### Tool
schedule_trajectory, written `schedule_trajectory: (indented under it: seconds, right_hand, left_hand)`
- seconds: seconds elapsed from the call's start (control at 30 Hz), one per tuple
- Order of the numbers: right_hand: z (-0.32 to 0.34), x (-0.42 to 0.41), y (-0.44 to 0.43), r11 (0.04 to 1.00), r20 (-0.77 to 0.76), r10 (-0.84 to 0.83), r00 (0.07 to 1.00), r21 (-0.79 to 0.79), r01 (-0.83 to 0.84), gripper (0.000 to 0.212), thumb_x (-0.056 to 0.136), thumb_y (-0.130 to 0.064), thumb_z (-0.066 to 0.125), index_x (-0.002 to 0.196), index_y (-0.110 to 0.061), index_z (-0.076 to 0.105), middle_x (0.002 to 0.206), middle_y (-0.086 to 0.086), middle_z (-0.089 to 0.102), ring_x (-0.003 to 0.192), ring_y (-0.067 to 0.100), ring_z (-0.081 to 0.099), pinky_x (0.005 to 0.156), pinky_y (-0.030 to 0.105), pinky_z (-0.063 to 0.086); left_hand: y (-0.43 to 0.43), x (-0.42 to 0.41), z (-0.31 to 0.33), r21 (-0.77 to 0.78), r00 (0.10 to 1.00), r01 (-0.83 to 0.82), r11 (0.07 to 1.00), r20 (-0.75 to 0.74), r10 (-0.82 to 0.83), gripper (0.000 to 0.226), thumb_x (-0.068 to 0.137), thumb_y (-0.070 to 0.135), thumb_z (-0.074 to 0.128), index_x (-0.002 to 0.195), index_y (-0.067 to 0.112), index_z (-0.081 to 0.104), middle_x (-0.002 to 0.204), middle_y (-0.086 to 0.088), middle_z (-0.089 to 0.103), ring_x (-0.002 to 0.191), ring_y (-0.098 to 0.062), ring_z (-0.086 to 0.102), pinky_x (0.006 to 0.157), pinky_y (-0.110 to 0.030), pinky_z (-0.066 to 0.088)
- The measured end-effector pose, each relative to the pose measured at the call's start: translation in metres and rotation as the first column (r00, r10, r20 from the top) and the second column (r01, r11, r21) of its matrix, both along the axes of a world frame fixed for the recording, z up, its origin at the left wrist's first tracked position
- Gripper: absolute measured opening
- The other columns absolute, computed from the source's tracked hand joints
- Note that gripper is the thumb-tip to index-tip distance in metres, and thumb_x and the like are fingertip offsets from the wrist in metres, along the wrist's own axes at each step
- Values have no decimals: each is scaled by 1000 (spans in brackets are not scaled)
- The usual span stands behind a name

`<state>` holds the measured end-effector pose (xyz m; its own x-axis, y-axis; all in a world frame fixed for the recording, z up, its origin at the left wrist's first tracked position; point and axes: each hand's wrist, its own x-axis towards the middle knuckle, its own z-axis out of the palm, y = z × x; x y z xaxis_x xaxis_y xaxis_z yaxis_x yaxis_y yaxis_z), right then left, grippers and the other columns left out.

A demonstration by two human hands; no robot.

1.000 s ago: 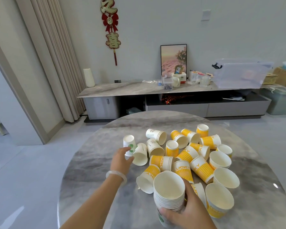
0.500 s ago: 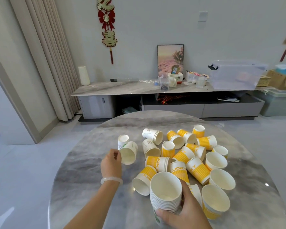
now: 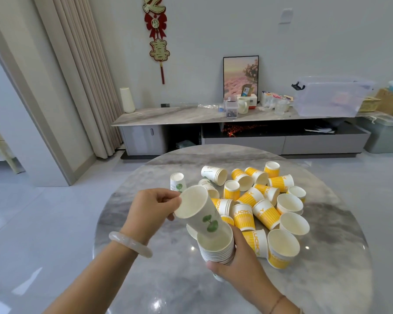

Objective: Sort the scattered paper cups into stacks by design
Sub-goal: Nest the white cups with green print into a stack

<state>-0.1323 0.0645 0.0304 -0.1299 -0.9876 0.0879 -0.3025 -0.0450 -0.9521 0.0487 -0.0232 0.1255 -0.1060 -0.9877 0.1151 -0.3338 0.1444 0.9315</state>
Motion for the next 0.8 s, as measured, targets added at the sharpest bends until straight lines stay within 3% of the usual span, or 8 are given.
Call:
schedule_trajectory:
  seconds: [0.13, 0.4, 0.5, 0.63, 0.73, 0.8]
  right_hand:
    - [4, -1, 3, 1000, 11, 8, 1000, -28, -7, 68, 58, -27, 81, 116, -40, 47, 112, -20, 62, 103, -6, 58, 77, 7, 47]
    - [5, 2, 1, 998, 44, -1, 999, -63, 4, 71, 60, -26, 83, 119, -41, 47, 114, -22, 62, 106, -4, 58, 83, 13, 50]
    - [2, 2, 0, 999, 50, -2, 999, -44, 4, 70, 58, -28, 83, 118, -42, 47, 112, -25, 61, 106, -4, 58, 84, 17, 51]
    - [-3, -2, 0, 999, 67, -30, 997, -14, 31, 73, 53, -35, 81, 116, -46, 46, 113, -22, 62, 105, -7, 57, 86, 20, 51]
    - [-6, -5, -1, 999, 48, -47, 998, -18, 48, 72, 55, -24, 84, 111, -49, 46, 112, -25, 60, 104, -19, 51, 80, 3, 44]
    - [-2, -7, -2, 999, 59, -50, 997, -14, 51, 71, 56, -19, 85, 109, -48, 47, 110, -27, 61, 102, -23, 50, 76, -2, 41]
  left_hand:
    - [15, -13, 0, 28, 990, 71, 997, 118, -74, 19, 75, 7, 64, 70, 20, 77, 47, 4, 58, 38, -5, 48, 44, -10, 41]
    - [22, -36, -21, -69, 952, 38, 997, 307, -15, 15, 71, 12, 64, 68, 21, 76, 37, 10, 51, 37, -2, 46, 44, -8, 36]
    - [23, -44, -30, -133, 929, 6, 991, 368, 44, 13, 72, 16, 66, 72, 23, 77, 42, 8, 48, 44, -4, 45, 46, -9, 35]
    - [22, -46, -42, -188, 880, 138, 973, 473, -33, 15, 82, 31, 59, 77, 30, 74, 59, 4, 51, 59, -9, 49, 57, -23, 38]
    - [-6, -38, -54, -151, 932, 139, 979, 354, -77, 25, 88, 36, 54, 68, 28, 66, 67, 7, 50, 58, -3, 47, 59, -18, 35]
    - [-45, -30, -65, -180, 963, 14, 984, 266, 35, 11, 88, 28, 58, 90, 28, 68, 87, 3, 58, 68, -2, 51, 66, -20, 39]
